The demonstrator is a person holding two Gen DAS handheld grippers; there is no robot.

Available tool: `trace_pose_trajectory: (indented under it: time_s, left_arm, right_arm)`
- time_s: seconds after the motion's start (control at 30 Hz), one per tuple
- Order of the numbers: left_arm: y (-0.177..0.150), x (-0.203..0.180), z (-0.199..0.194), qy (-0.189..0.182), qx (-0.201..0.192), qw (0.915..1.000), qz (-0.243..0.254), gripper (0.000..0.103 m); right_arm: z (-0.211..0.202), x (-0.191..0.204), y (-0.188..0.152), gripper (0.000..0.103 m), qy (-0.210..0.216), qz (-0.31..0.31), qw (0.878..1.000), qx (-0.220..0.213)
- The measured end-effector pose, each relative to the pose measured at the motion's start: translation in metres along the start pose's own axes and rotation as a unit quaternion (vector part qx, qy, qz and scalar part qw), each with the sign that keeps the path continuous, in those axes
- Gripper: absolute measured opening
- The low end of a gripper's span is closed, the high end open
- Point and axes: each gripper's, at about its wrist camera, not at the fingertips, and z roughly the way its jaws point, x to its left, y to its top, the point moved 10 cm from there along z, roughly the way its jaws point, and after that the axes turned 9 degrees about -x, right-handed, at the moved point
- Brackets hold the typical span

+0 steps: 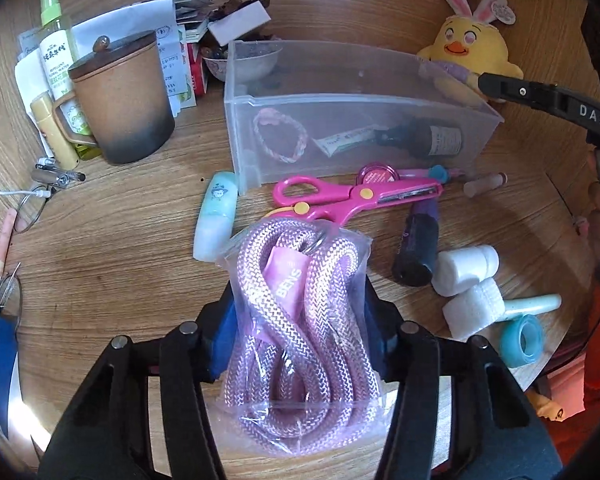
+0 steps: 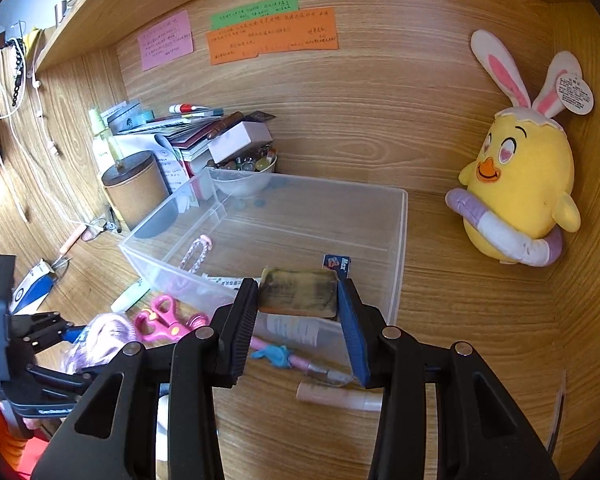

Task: Organize objects
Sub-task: 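Carry the rope bag and brown block into the clear box and release both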

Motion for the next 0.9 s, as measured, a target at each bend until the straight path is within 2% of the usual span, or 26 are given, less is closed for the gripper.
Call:
trace_pose_trajectory:
  time_s: [0.23, 0.53, 0.7, 0.9]
  left_arm:
    - [0.025, 0.014, -0.025, -0.002, -0.041, 0.9989, -0.022, 0.051]
    - [0.101, 0.019, -0.028, 0.014, -0.1, 0.9949, -0.006, 0.051]
    - [0.126, 0.013, -0.012, 0.01, -0.099, 0.995, 0.007, 0.051]
    - [0.142, 0.004, 0.02, 0.008, -0.075, 0.9971, 0.013, 0.051]
  right_arm:
    - [0.008, -0.006, 0.009, 0.037, -0.008, -0.003, 1.0, -0.001]
    - [0.03, -0.007, 0.006, 0.037, -0.009, -0.005, 1.0, 0.021]
    - [0.046, -0.008, -0.002, 0.037, -0.009, -0.002, 0.999, 0.045]
    - [0.06, -0.009, -0.011, 0.037, 0.003, 0.012, 0.998, 0.067]
